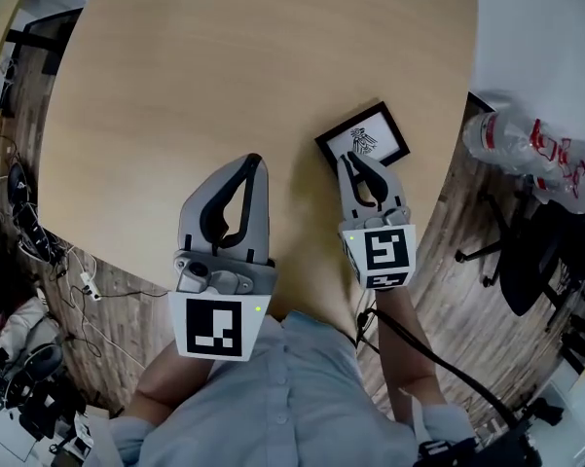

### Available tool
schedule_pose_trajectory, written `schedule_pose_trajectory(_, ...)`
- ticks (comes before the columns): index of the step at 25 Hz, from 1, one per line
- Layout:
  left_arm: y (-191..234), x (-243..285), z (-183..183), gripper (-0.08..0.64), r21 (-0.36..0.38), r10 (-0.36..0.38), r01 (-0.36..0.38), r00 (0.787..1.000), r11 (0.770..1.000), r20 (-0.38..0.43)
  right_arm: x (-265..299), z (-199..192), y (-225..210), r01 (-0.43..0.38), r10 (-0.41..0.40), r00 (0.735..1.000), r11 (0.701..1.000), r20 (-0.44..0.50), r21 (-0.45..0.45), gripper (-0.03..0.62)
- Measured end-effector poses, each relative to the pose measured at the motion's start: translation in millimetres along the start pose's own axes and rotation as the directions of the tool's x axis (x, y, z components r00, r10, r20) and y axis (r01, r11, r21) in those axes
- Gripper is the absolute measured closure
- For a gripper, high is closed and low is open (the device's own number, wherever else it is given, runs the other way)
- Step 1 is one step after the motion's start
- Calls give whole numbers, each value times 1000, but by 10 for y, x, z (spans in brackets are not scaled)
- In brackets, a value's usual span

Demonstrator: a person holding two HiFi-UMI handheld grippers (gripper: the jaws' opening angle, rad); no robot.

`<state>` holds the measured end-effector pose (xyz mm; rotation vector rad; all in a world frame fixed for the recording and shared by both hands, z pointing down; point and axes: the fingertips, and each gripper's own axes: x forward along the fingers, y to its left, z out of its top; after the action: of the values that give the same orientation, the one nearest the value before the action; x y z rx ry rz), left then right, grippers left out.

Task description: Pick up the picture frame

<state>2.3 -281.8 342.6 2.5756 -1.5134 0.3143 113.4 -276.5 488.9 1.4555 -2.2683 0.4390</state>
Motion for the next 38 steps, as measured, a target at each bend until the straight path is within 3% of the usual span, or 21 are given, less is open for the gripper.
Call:
schedule_pose_trajectory(8, 106, 130, -183, 560, -47, 0, -2, 998, 999, -58, 131, -414, 136, -82, 84, 982, 996, -171, 18, 490)
schedule_pose_trajectory(17, 152, 158, -241, 560, -76, 0, -6, 997, 997, -74, 161, -542, 206, -91, 82, 963, 996, -258, -22, 492)
schedule_pose_trajectory(24, 171, 140, -213, 560, -82, -8, 3, 998, 997, -61, 227, -580, 260, -119, 80, 927, 989, -367, -85, 509)
schedule_pose_trajectory(31, 143, 106, -132, 560, -60, 4, -6, 999, 998, -32, 234, -555, 205, -78, 56, 947, 995, -317, -59, 531)
schedule_pose_trajectory(38, 134, -24, 114, 560, -35, 14, -12, 999, 999, 52, 52, 145, 155, -40, 34, 994, 998, -104, -56, 531)
